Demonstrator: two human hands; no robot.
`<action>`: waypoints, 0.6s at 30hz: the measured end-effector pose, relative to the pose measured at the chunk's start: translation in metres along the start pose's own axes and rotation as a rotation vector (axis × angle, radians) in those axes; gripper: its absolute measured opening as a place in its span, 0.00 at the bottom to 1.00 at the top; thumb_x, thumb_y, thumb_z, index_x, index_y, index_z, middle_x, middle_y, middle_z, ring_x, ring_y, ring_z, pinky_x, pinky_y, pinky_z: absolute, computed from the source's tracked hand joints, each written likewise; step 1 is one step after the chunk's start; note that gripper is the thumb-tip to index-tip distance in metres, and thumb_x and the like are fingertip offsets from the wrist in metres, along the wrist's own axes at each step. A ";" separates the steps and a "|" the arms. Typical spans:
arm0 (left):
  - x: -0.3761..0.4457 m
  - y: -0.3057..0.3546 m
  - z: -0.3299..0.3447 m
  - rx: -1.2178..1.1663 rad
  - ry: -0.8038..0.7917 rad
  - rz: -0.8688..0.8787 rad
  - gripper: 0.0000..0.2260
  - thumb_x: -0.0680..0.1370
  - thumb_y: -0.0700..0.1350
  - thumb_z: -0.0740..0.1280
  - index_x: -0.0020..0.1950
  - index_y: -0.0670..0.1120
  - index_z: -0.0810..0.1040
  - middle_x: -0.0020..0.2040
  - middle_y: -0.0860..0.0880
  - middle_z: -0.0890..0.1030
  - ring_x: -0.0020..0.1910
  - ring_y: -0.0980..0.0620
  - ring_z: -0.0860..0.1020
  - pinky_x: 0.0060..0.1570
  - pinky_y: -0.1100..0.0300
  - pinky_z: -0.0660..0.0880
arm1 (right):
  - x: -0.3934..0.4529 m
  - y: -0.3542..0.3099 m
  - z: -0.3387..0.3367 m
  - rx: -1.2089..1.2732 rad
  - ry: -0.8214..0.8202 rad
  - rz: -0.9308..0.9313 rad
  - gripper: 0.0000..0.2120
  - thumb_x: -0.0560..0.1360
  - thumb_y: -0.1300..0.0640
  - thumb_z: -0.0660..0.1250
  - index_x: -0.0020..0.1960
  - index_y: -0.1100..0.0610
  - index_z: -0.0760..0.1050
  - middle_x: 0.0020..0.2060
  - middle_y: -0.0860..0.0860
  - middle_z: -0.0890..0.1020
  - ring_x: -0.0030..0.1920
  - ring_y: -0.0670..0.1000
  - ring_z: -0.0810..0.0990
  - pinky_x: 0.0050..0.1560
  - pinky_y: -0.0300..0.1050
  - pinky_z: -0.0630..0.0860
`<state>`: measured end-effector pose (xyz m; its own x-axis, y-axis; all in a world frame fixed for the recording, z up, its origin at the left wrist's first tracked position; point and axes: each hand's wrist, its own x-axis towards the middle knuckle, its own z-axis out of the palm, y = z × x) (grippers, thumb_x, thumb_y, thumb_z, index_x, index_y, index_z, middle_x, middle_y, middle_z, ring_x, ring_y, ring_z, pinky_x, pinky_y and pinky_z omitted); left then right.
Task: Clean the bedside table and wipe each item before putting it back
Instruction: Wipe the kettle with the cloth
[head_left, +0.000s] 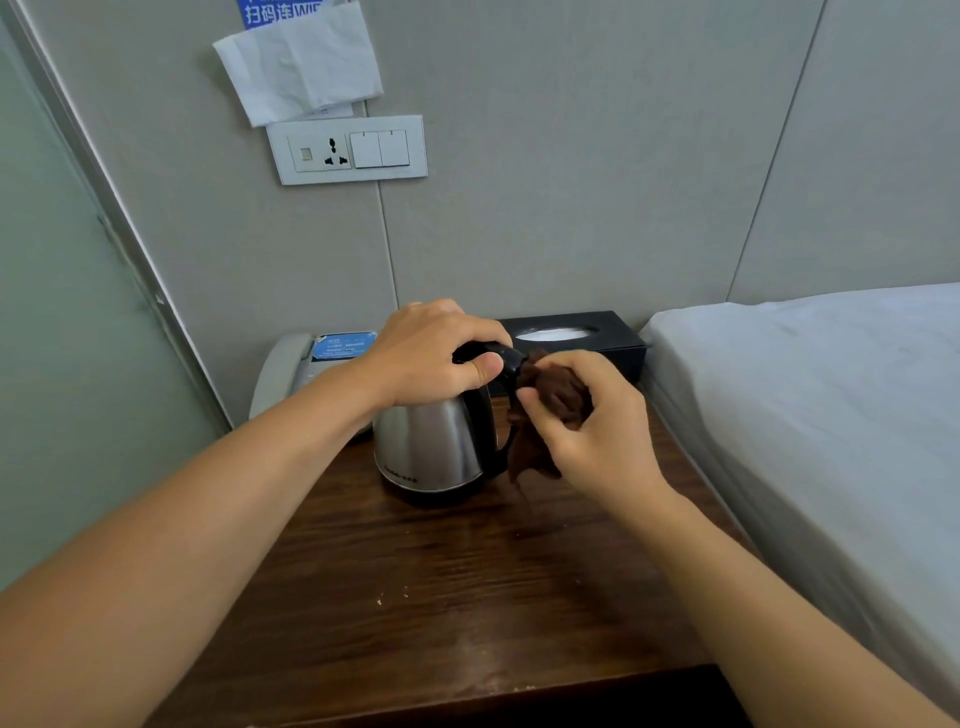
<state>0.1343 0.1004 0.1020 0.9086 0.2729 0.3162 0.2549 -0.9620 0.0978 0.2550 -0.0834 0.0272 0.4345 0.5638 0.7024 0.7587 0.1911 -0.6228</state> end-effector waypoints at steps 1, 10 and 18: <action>0.000 0.000 0.000 -0.002 0.000 -0.005 0.25 0.74 0.65 0.53 0.64 0.62 0.80 0.47 0.52 0.81 0.53 0.50 0.75 0.50 0.51 0.71 | -0.001 0.000 0.005 0.014 0.024 0.014 0.11 0.77 0.55 0.75 0.58 0.54 0.79 0.51 0.46 0.81 0.53 0.45 0.80 0.54 0.37 0.76; 0.001 -0.001 0.000 -0.015 0.007 0.015 0.18 0.76 0.60 0.58 0.61 0.63 0.80 0.44 0.55 0.79 0.52 0.51 0.74 0.46 0.53 0.68 | -0.025 0.028 0.002 0.040 -0.175 0.235 0.07 0.78 0.54 0.74 0.53 0.50 0.78 0.45 0.43 0.82 0.48 0.43 0.81 0.48 0.41 0.79; 0.000 -0.001 -0.001 -0.017 -0.001 0.007 0.18 0.76 0.61 0.57 0.61 0.63 0.80 0.43 0.55 0.78 0.52 0.51 0.73 0.46 0.53 0.66 | -0.022 0.018 0.018 0.101 -0.141 0.230 0.19 0.78 0.52 0.73 0.67 0.50 0.73 0.56 0.44 0.80 0.58 0.43 0.79 0.58 0.38 0.77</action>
<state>0.1340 0.1012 0.1028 0.9106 0.2660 0.3162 0.2427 -0.9637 0.1116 0.2500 -0.0779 -0.0056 0.5127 0.7064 0.4880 0.5923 0.1204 -0.7966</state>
